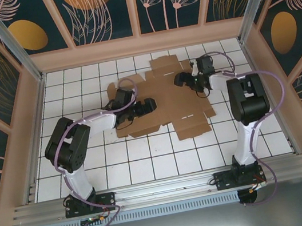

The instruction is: Fold the paper box

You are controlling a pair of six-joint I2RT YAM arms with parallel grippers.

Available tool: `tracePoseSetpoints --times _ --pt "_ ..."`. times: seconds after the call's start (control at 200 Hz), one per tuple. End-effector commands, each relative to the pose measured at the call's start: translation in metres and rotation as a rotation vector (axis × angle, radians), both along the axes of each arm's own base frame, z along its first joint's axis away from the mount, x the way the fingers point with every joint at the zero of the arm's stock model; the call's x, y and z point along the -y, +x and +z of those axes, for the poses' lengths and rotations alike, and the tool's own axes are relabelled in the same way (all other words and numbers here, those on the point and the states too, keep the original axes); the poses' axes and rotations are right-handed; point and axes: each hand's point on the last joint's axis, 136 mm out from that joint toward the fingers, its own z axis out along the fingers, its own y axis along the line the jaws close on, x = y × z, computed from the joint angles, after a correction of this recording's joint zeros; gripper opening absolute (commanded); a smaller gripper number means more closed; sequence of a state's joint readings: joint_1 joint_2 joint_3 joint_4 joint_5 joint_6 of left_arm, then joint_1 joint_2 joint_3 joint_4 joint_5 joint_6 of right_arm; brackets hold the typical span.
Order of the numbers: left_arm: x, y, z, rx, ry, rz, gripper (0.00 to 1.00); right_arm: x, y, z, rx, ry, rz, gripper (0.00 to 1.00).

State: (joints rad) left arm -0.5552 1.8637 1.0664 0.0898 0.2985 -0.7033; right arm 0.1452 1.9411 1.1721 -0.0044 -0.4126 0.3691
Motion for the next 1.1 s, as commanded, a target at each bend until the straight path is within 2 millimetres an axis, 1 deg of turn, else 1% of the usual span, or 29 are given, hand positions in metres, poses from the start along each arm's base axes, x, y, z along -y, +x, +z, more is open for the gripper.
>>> tracePoseSetpoints --times 0.0,0.035,0.085,0.155,0.185,0.235,0.245,0.29,0.335,0.395,0.515,0.581,0.666,0.746,0.806,0.881,0.996,1.096 --pt "0.023 0.025 0.023 0.082 -0.009 -0.101 0.95 0.021 0.001 0.046 0.175 -0.014 -0.015 0.96" --pt "0.031 0.030 0.021 0.078 -0.021 -0.128 0.93 0.032 -0.003 0.046 0.180 -0.012 -0.042 0.96" --pt "0.041 0.036 0.015 0.061 -0.038 -0.154 0.88 0.049 -0.008 0.042 0.163 -0.004 -0.081 0.96" --pt "0.048 0.043 0.004 0.032 -0.030 -0.163 0.81 0.068 -0.017 0.032 0.121 0.008 -0.117 0.96" --pt "0.048 0.045 -0.004 0.019 -0.020 -0.162 0.79 0.075 -0.021 0.027 0.109 0.013 -0.129 0.96" --pt "0.046 0.046 -0.015 0.001 0.005 -0.151 0.72 0.085 -0.027 0.020 0.089 0.023 -0.147 0.96" --pt "0.045 0.046 -0.018 -0.001 0.012 -0.148 0.68 0.087 -0.029 0.019 0.084 0.026 -0.149 0.96" --pt "0.040 0.045 -0.029 -0.019 0.041 -0.138 0.63 0.093 -0.033 0.013 0.067 0.040 -0.157 0.96" --pt "0.036 0.042 -0.040 -0.038 0.062 -0.134 0.60 0.095 -0.037 0.009 0.052 0.059 -0.157 0.96" --pt "0.030 0.035 -0.051 -0.054 0.076 -0.127 0.59 0.096 -0.038 0.005 0.039 0.081 -0.150 0.96" --pt "0.020 0.022 -0.073 -0.096 0.100 -0.114 0.58 0.087 -0.039 0.000 0.019 0.129 -0.103 0.96" --pt "0.016 0.016 -0.080 -0.111 0.106 -0.108 0.58 0.082 -0.039 -0.002 0.015 0.155 -0.081 0.95" --pt "0.013 0.013 -0.083 -0.115 0.107 -0.099 0.58 0.076 -0.039 -0.004 0.008 0.185 -0.056 0.95" --pt "0.012 0.012 -0.084 -0.119 0.110 -0.095 0.59 0.069 -0.038 -0.003 0.017 0.197 -0.023 0.93" --pt "0.012 0.012 -0.085 -0.121 0.108 -0.091 0.59 0.065 -0.038 -0.001 0.032 0.188 -0.005 0.89" --pt "0.012 0.013 -0.084 -0.120 0.103 -0.088 0.59 0.060 -0.037 0.004 0.052 0.183 0.016 0.79" --pt "0.013 0.012 -0.083 -0.123 0.096 -0.091 0.59 0.056 -0.036 0.010 0.062 0.205 0.039 0.70" --pt "0.014 0.011 -0.081 -0.123 0.091 -0.096 0.59 0.055 -0.035 0.016 0.078 0.205 0.041 0.67"
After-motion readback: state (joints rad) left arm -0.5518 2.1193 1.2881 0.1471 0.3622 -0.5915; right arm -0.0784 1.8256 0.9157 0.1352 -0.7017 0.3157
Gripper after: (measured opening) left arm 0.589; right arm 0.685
